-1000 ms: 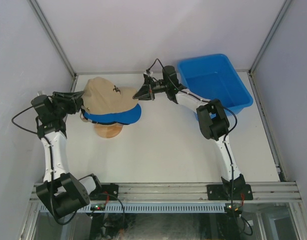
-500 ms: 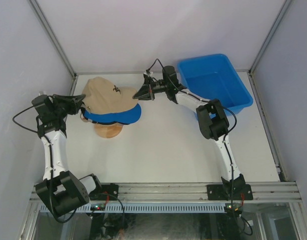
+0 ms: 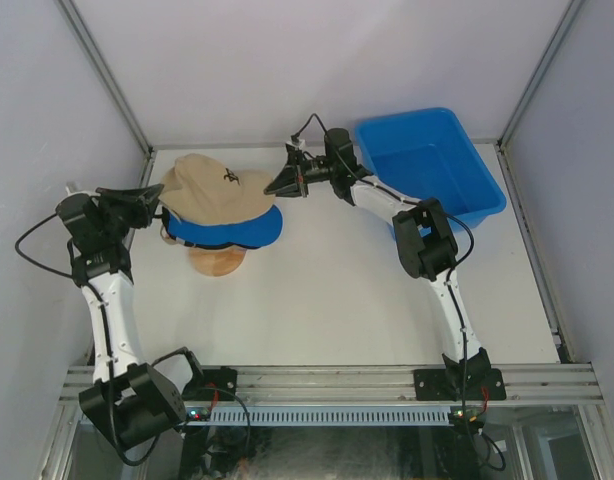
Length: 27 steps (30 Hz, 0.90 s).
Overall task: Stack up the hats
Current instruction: Stack the hat on the hat.
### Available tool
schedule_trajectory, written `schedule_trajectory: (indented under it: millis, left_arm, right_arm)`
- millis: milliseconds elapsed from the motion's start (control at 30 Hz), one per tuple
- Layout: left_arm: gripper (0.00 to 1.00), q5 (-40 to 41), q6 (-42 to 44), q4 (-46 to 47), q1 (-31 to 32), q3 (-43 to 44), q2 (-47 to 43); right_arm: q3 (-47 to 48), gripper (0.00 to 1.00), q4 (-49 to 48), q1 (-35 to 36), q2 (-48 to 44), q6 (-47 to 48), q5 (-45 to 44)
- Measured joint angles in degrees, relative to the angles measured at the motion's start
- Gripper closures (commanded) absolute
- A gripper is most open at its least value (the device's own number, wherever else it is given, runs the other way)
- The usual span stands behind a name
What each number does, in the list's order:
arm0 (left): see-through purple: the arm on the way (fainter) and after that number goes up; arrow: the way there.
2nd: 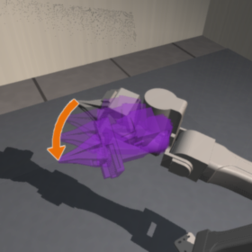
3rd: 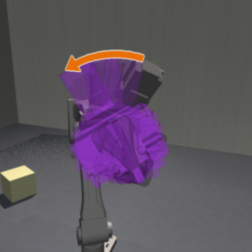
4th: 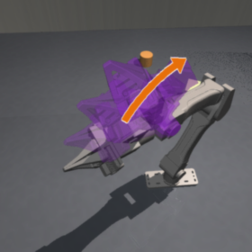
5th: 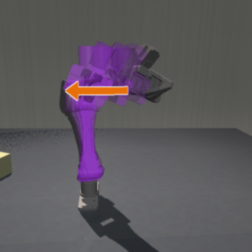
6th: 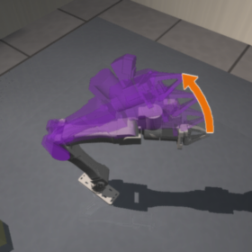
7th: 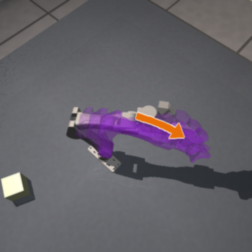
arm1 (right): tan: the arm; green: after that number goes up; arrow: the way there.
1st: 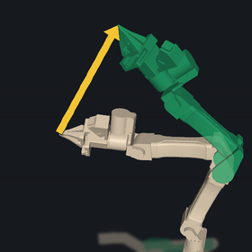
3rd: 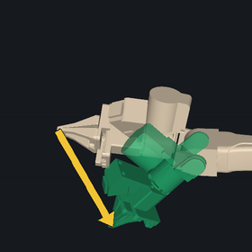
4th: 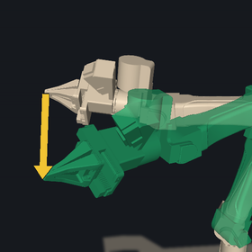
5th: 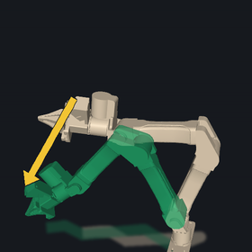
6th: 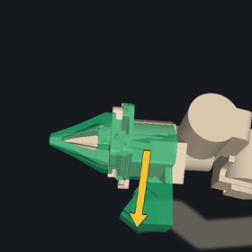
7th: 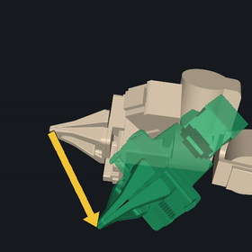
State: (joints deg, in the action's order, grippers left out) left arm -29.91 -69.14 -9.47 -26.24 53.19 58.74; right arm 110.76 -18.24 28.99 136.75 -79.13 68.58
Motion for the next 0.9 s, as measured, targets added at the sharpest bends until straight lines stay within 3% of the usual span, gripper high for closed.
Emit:
schedule_trajectory:
  millis: [600, 900]
  left_arm:
    - [1.0, 1.6, -2.32, 0.79, 0.0, -0.28, -8.76]
    - [1.0, 4.44, -2.86, 0.28, 0.15, -7.8, -16.26]
  right_arm:
    - [3.65, 1.0, -3.93, 0.15, 0.9, -4.31, -0.13]
    - [-1.31, 1.0, -6.47, 0.33, 0.83, -4.55, -0.42]
